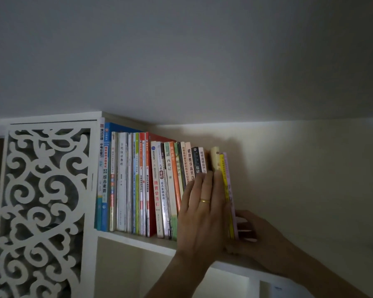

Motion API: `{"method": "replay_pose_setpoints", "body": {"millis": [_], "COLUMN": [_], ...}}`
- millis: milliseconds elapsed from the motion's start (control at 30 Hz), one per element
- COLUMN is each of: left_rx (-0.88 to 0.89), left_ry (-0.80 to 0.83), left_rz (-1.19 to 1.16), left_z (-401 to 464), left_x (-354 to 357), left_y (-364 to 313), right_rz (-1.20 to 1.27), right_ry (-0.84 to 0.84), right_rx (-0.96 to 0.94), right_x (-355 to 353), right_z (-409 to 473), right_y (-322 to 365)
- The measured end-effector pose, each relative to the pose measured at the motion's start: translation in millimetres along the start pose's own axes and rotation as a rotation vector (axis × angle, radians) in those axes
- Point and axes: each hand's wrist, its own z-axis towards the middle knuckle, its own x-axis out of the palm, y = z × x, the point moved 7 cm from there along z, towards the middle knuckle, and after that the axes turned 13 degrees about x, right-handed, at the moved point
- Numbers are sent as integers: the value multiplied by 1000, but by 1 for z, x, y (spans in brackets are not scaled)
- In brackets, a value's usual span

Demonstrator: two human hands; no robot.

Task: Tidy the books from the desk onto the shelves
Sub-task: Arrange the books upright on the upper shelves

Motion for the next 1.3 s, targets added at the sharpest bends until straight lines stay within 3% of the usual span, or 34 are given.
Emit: {"method": "replay_pose_setpoints", "body": {"millis": [667, 933, 1133, 1200, 1300], "left_rx": [145, 76, 41, 38, 43], "left_ry": [217, 177, 154, 141, 136], "left_rz": [-26, -130, -217, -236, -198], "left_z": [-39, -63, -68, -70, -80], "left_x": [21, 15, 16, 13, 12], "left_y": [45, 36, 28, 27, 28], "right_rz": [-314, -442, -496, -597, -869], "right_ry": [-126, -305, -279, -311, -506], "right_rx": [-64, -110, -57, -26, 0], "right_x": [4, 16, 26, 28, 22], "right_z": [5, -16, -25, -29, -46], "right_y": [12, 29, 28, 23, 17]}}
